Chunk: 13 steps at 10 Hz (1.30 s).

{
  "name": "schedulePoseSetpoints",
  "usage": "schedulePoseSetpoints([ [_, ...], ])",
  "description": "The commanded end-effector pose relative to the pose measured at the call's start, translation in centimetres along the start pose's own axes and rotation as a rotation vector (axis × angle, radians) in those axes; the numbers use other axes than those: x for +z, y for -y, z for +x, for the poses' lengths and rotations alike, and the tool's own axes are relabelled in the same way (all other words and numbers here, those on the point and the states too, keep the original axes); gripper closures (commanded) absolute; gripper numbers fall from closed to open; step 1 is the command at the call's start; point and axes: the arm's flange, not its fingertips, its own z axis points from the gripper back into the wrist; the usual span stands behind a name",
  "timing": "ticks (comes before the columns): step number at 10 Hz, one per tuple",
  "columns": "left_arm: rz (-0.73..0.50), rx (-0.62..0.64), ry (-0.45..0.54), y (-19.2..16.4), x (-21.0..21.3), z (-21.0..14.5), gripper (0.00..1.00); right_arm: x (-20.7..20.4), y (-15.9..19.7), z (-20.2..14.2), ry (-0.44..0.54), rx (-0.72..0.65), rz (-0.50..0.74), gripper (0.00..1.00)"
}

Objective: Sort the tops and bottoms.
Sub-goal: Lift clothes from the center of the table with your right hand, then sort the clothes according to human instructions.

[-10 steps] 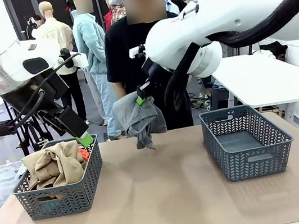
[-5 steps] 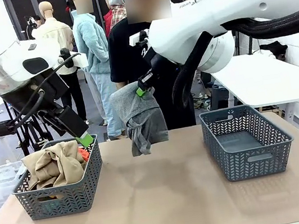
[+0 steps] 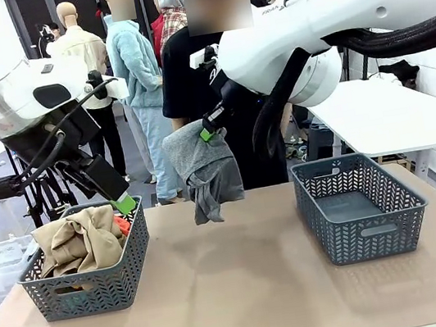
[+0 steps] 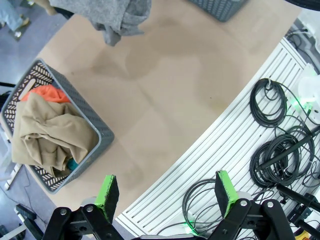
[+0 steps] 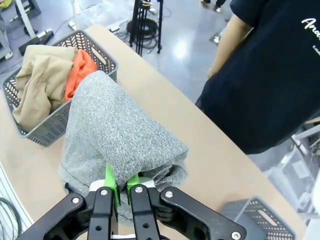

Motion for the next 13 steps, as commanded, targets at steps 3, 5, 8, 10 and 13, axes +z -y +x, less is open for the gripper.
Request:
schedulePoseSetpoints([
  [3,-0.011,-0.014,-0.003,-0.08,0.22,-0.03,0.00,-0.06,-0.07,0.67,0.001,-0.012,-0.007,1.00],
  [5,-0.011,-0.014,-0.003,-0.08,0.22,-0.03,0.00,-0.06,-0.07,0.67,0.001,-0.012,-0.007,1.00],
  [8,-0.011,-0.014,-0.003,-0.08,0.22,-0.03,0.00,-0.06,-0.07,0.67,0.001,-0.012,-0.007,1.00],
  [10,-0.011,-0.014,-0.003,-0.08,0.22,-0.03,0.00,-0.06,-0.07,0.67,0.001,-0.012,-0.007,1.00],
  [13,-0.011,-0.014,-0.003,-0.08,0.22,-0.03,0.00,-0.06,-0.07,0.67,0.001,-0.012,-0.007,1.00],
])
